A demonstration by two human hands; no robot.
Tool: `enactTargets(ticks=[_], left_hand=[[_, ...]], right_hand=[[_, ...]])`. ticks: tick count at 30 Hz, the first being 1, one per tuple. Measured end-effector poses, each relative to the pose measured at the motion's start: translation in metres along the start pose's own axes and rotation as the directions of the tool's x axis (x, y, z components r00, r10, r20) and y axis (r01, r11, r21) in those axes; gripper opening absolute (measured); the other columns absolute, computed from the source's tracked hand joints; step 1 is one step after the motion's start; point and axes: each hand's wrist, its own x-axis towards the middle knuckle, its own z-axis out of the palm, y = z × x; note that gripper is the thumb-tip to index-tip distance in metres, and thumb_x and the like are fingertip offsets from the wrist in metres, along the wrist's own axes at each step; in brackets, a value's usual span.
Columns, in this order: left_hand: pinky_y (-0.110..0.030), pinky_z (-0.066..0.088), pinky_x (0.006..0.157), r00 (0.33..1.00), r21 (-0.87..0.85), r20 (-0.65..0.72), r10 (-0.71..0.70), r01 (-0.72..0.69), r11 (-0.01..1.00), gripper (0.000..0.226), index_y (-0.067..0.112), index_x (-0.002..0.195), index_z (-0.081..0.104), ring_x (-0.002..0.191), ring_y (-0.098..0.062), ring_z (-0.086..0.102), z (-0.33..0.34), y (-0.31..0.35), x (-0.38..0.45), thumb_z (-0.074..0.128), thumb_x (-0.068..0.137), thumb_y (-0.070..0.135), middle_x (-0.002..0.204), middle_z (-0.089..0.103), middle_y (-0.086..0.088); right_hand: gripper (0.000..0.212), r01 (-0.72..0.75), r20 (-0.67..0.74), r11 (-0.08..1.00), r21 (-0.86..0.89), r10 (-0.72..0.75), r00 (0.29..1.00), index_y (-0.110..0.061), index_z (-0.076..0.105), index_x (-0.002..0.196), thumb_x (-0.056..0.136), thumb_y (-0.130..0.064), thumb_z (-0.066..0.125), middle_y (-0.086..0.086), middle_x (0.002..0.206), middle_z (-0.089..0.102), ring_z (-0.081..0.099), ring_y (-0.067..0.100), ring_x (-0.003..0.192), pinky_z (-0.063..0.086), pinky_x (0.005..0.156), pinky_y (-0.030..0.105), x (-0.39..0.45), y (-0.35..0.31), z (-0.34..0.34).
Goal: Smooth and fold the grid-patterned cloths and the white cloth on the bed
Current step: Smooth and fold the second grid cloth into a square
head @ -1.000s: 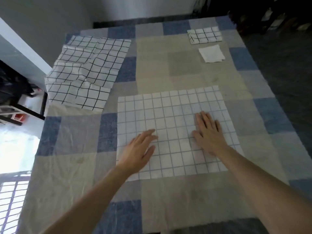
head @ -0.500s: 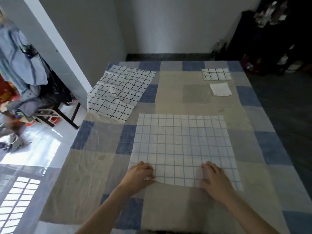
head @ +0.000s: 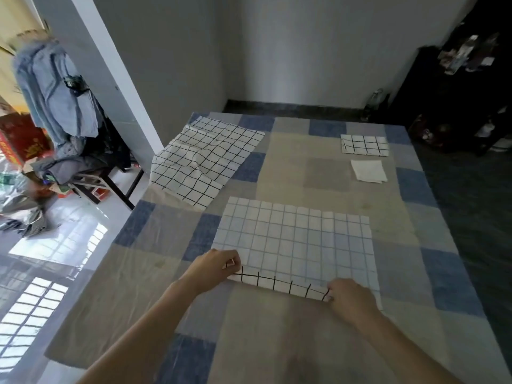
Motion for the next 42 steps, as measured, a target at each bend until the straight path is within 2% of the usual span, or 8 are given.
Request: enactTargets(ticks=[6,9,15,18,20,24,30,42], left_hand=[[-0.027,0.049,0.080,1.000,0.050,0.024,0.010,-0.011,0.999,0.019,0.036,0.113,0.059,0.093,-0.006,0.059,-0.029,0.004,0.050,0.058,0.094,0.033,0.101,0.063,0.012],[-0.033,0.049,0.083,0.999,0.043,-0.049,0.006,-0.004,0.999,0.021,0.039,0.114,0.055,0.096,-0.011,0.058,-0.041,0.006,0.085,0.055,0.095,0.032,0.100,0.061,0.011],[-0.034,0.033,0.103,0.975,0.178,-0.222,0.002,0.039,0.983,0.028,0.027,0.122,0.055,0.116,-0.020,0.047,-0.041,0.017,0.161,0.053,0.094,0.022,0.118,0.060,0.003],[-0.036,0.027,0.107,0.934,0.222,-0.345,0.088,-0.010,0.975,0.034,0.024,0.117,0.057,0.118,-0.018,0.039,-0.029,0.028,0.178,0.060,0.085,0.013,0.123,0.053,0.005],[-0.035,0.034,0.101,0.916,0.158,-0.376,0.140,-0.085,0.984,0.031,0.023,0.107,0.060,0.114,-0.019,0.043,-0.008,0.039,0.176,0.060,0.080,0.008,0.119,0.053,0.005],[-0.044,0.026,0.115,0.950,0.141,-0.218,0.225,-0.198,0.970,0.031,0.025,0.121,0.055,0.136,-0.020,0.032,0.050,0.054,0.155,0.046,0.091,0.022,0.144,0.042,0.003],[-0.045,-0.007,0.119,0.994,0.227,-0.050,0.097,-0.084,0.970,0.054,0.036,0.152,0.008,0.146,-0.015,-0.021,0.073,0.040,0.154,0.021,0.101,0.042,0.162,-0.010,0.008],[-0.046,-0.010,0.118,0.998,0.288,-0.053,0.033,-0.016,0.958,0.058,0.037,0.153,-0.004,0.144,-0.014,-0.027,0.073,0.039,0.163,0.015,0.100,0.048,0.161,-0.015,0.009]], right_hand=[[0.018,-0.095,0.182,0.977,0.190,0.061,0.981,-0.014,0.061,0.074,0.088,-0.025,0.062,0.002,0.080,0.064,0.062,0.018,0.078,0.039,0.056,0.022,0.046,0.072,-0.064],[0.018,-0.156,0.195,0.947,0.280,0.103,0.975,-0.016,0.061,0.074,0.092,-0.020,0.059,0.001,0.082,0.062,0.061,0.023,0.088,0.038,0.058,0.015,0.069,0.083,-0.079],[0.009,-0.269,-0.081,0.849,0.455,0.340,0.937,-0.016,0.060,0.093,0.086,-0.020,0.063,0.016,0.108,0.064,0.060,0.030,0.095,0.040,0.070,0.031,0.121,0.084,-0.069],[0.048,-0.392,-0.395,0.855,0.340,0.508,0.766,-0.015,0.048,0.125,0.081,-0.020,0.066,0.017,0.125,0.048,0.046,0.036,0.110,0.042,0.085,0.046,0.126,0.067,-0.066],[0.055,-0.326,-0.551,0.906,0.272,0.424,0.719,-0.013,0.045,0.129,0.079,-0.021,0.067,0.019,0.132,0.042,0.042,0.040,0.115,0.041,0.090,0.052,0.125,0.051,-0.055],[0.045,-0.144,-0.515,0.976,0.162,0.208,0.832,-0.015,0.048,0.133,0.091,-0.032,0.051,0.015,0.145,0.038,0.040,0.037,0.130,0.034,0.105,0.058,0.129,0.021,-0.013],[0.066,-0.126,-0.395,0.988,0.092,0.153,0.906,-0.022,0.016,0.152,0.094,-0.052,0.023,0.010,0.161,0.008,0.005,0.028,0.148,0.014,0.114,0.060,0.144,0.019,0.011],[0.069,-0.139,-0.400,0.987,0.080,0.160,0.902,-0.025,0.012,0.154,0.094,-0.059,0.018,0.008,0.162,0.006,0.004,0.029,0.149,0.011,0.115,0.062,0.149,0.029,0.011]])
